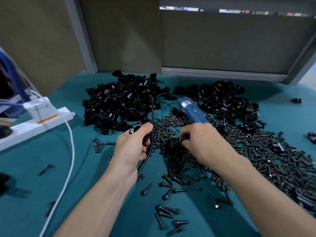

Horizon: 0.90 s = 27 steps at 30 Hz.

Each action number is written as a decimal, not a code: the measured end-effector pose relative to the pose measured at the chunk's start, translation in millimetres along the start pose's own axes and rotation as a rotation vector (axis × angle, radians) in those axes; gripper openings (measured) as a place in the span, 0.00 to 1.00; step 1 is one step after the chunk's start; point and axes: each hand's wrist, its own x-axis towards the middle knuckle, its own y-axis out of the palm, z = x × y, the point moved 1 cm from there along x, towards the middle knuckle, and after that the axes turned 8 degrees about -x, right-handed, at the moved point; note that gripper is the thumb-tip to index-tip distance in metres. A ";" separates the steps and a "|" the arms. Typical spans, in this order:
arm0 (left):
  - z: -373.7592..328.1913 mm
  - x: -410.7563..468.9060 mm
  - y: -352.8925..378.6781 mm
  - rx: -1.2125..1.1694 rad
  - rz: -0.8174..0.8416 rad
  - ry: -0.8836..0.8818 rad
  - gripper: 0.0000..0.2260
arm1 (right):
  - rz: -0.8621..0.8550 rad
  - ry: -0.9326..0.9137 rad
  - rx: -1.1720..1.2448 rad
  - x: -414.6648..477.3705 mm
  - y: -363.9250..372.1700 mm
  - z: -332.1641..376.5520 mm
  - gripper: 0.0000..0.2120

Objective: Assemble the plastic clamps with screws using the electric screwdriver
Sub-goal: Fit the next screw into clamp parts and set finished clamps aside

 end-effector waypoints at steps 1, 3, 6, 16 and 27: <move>0.5 0.7 0.0 0.006 0.003 -0.002 0.09 | -0.037 0.027 0.058 -4.1 0.5 -2.9 0.08; 1.6 1.3 -0.3 0.023 0.009 -0.001 0.09 | -0.123 0.091 0.172 -13.5 5.2 -7.3 0.09; 2.9 0.7 -0.2 0.054 0.027 0.017 0.09 | -0.187 0.162 0.293 -28.5 13.8 -10.4 0.12; 4.4 0.7 2.8 0.153 0.018 0.082 0.10 | -0.040 0.080 0.199 -1.8 16.6 1.2 0.21; 2.2 -0.9 0.7 0.197 0.008 0.103 0.12 | 0.024 0.002 0.159 14.6 14.5 14.4 0.09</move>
